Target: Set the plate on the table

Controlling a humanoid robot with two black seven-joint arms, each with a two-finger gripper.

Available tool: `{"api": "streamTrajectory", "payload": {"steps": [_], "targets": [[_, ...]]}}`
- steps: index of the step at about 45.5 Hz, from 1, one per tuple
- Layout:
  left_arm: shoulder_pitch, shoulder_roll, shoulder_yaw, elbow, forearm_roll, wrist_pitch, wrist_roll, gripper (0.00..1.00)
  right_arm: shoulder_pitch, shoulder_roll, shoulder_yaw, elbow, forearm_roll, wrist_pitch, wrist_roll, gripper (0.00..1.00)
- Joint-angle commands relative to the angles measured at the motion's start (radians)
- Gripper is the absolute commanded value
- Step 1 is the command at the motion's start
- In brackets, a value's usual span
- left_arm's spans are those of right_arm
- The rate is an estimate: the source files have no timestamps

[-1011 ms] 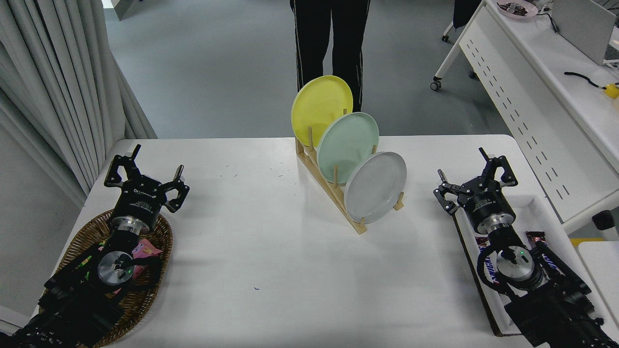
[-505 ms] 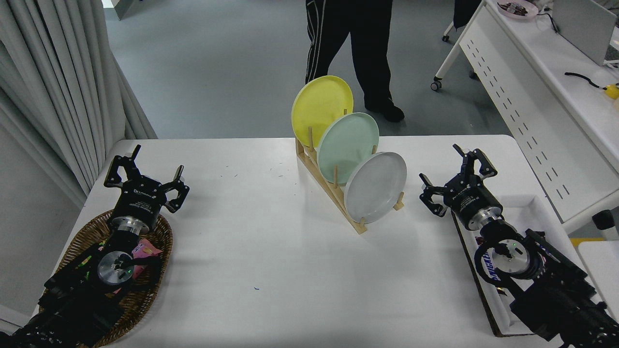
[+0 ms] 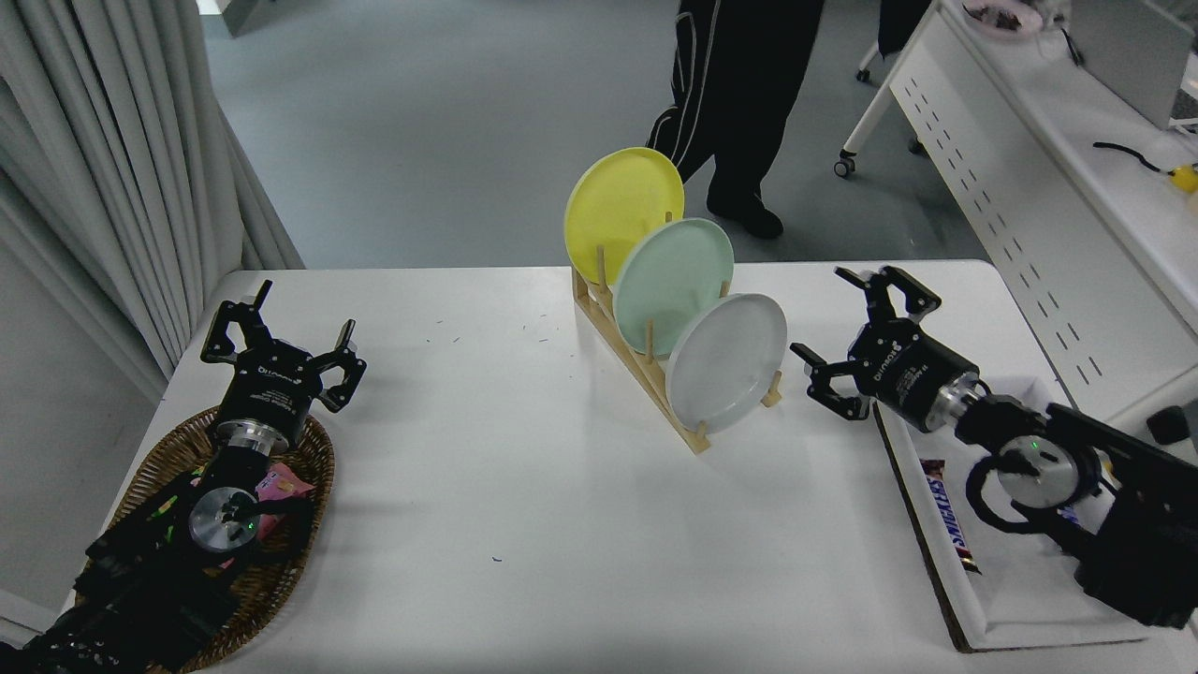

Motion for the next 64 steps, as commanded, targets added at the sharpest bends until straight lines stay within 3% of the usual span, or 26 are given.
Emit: {"api": "streamTrajectory", "payload": {"steps": [1, 14, 24, 46, 64], "targets": [[0.0, 0.0, 0.0, 0.0, 0.001, 0.0, 0.0, 1.0, 0.115, -0.13, -0.143, 0.125, 0.023, -0.011, 0.0, 1.0], [0.0, 0.0, 0.0, 0.0, 0.001, 0.0, 0.0, 1.0, 0.232, -0.146, -0.191, 0.168, 0.046, -0.097, -0.011, 1.0], [0.0, 0.0, 0.0, 0.0, 0.001, 0.0, 0.001, 1.0, 0.241, -0.093, -0.324, 0.171, 0.05, -0.176, -0.011, 1.0], [0.0, 0.0, 0.0, 0.0, 0.001, 0.0, 0.0, 1.0, 0.229, -0.113, -0.333, 0.197, 0.107, -0.246, -0.015, 1.0], [0.0, 0.0, 0.0, 0.0, -0.001, 0.0, 0.001, 1.0, 0.262, -0.115, -0.3, 0.212, 0.066, -0.25, -0.207, 1.0]]}}
